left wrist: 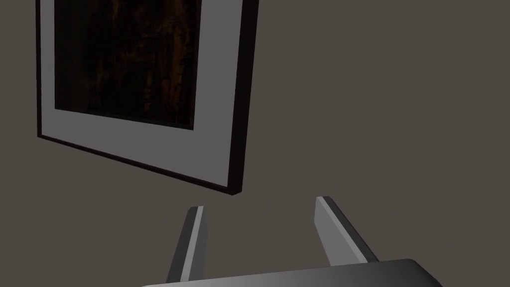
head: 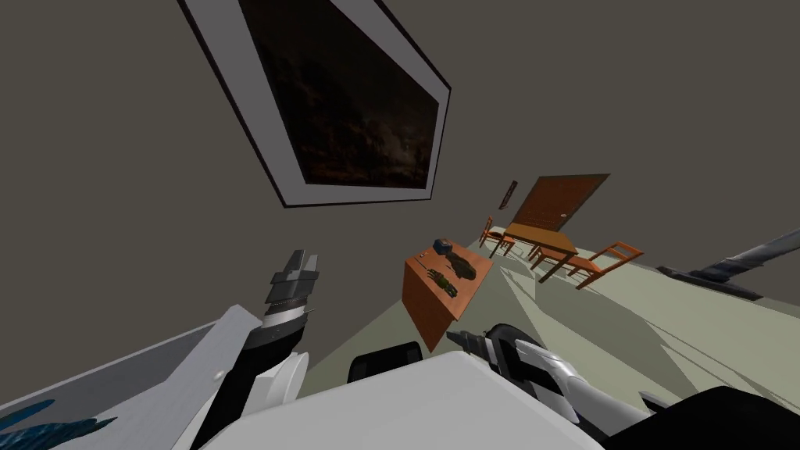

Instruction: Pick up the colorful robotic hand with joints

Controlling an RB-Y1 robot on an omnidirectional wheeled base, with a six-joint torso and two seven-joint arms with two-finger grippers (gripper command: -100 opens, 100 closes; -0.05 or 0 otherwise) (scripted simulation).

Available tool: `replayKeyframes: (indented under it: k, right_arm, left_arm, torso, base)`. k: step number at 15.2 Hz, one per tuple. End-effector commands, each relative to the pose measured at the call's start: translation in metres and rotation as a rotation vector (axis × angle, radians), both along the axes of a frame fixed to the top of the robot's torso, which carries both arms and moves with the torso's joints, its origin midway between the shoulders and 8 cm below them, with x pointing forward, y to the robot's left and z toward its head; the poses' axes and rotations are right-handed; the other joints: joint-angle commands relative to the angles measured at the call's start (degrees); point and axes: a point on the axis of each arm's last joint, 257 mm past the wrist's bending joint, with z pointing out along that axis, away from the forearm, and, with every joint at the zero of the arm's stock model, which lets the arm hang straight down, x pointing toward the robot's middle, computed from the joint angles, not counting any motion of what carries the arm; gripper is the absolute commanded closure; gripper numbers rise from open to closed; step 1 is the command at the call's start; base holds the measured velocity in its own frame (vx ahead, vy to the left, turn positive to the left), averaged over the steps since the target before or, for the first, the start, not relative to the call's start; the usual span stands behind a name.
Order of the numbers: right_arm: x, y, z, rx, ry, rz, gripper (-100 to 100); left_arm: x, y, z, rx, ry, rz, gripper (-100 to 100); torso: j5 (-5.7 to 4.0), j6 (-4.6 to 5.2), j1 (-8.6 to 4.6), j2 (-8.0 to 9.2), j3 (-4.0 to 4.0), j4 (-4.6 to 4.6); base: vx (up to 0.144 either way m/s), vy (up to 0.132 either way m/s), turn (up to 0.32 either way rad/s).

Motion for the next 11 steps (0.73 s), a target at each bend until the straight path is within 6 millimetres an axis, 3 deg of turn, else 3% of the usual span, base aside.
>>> replayKeyframes:
  k: [1, 3, 7, 9, 11]
  right_arm:
    - [-0.014, -0.021, -0.005, -0.038, 0.044, 0.014, -100]
    - [-0.018, -0.031, -0.009, -0.056, 0.057, 0.002, -100]
    - [-0.04, -0.075, -0.014, -0.133, 0.137, 0.016, -100]
    - [-0.045, -0.086, -0.017, -0.154, 0.15, 0.001, -100]
    - [-0.056, -0.113, -0.017, -0.2, 0.192, -0.003, -100]
  left_arm:
    - [0.0, 0.0, 0.0, 0.0, 0.0, 0.0, 0]
    - [0.0, 0.0, 0.0, 0.0, 0.0, 0.0, 0]
    - [0.0, 0.0, 0.0, 0.0, 0.0, 0.0, 0]
    - [0.0, 0.0, 0.0, 0.0, 0.0, 0.0, 0]
    - [0.0, 0.0, 0.0, 0.0, 0.0, 0.0, 0]
  torso:
    - [0.0, 0.0, 0.0, 0.0, 0.0, 0.0]
    - [0.01, -0.04, 0.01, -0.01, 0.0, 0.0]
    - [0.0, -0.02, 0.0, -0.03, -0.02, 0.0]
    - [0.01, -0.04, 0.02, -0.05, -0.03, -0.01]
    - [0.02, -0.05, 0.03, -0.07, -0.04, -0.01]
  base:
    - [-0.003, 0.0, 0.134]
    - [-0.003, -0.004, 0.138]
    - [0.001, -0.003, 0.138]
    - [0.006, -0.002, 0.134]
    - [0.012, 0.002, 0.161]
